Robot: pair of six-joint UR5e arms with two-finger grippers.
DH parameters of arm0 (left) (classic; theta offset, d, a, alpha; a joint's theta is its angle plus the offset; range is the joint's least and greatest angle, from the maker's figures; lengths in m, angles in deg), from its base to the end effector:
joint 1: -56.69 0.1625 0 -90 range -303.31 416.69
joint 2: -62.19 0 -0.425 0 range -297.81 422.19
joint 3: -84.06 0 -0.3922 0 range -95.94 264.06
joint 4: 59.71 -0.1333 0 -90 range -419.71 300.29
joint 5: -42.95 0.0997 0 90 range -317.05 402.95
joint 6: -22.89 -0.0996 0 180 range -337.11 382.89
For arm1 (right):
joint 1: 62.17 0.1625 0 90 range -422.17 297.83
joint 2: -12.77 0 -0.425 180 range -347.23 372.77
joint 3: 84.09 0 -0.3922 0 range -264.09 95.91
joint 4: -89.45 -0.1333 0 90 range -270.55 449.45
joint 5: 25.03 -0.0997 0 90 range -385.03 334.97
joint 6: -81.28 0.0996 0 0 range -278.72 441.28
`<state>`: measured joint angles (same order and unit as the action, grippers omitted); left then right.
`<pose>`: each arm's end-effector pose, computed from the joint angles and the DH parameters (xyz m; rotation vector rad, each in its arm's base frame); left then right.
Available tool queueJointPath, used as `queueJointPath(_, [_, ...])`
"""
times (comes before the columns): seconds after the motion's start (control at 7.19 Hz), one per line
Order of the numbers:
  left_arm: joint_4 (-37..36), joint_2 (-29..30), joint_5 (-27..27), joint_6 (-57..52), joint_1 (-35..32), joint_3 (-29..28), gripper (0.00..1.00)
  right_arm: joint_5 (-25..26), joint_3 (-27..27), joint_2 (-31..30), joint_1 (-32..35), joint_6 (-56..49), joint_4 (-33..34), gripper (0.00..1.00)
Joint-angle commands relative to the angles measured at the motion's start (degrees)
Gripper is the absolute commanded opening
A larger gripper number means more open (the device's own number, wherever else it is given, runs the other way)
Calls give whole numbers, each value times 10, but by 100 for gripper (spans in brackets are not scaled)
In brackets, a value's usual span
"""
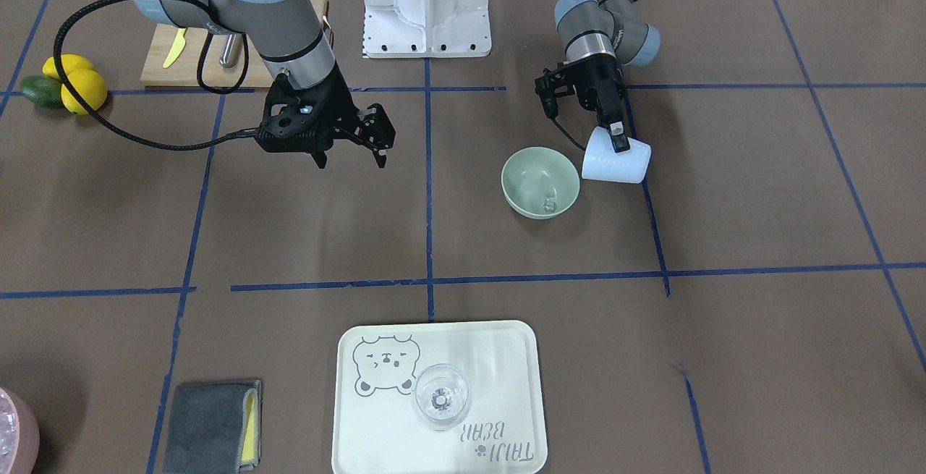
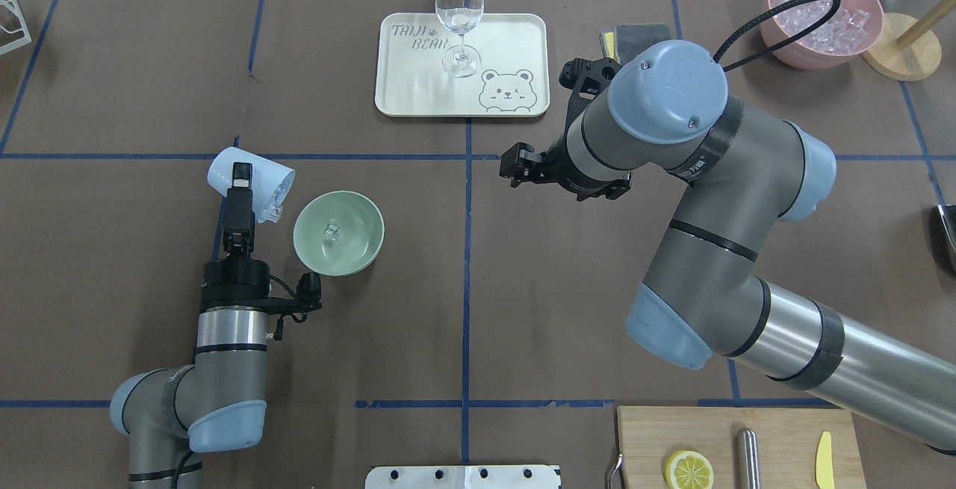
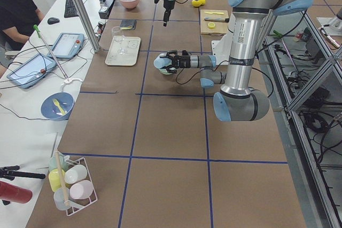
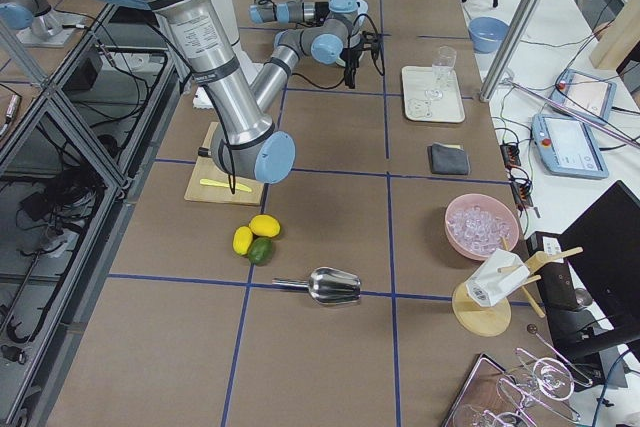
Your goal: Pour ice into bowl
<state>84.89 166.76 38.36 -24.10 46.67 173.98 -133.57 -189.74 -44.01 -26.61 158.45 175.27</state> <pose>0.4811 -0.3212 0.3854 1.2864 -0.9618 0.8526 -0.4503 -0.4469 0.1997 0.1025 -0.9610 0.2157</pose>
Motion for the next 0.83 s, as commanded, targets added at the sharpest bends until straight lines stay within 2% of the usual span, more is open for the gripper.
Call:
queueJointPath(0.0, [1, 2, 1, -64, 0, -1, 0, -4, 0, 0, 2, 1, 0, 100])
queueJointPath(0.69, [9, 4, 0, -69, 0, 8, 0, -4, 0, 0, 2, 1, 0, 100])
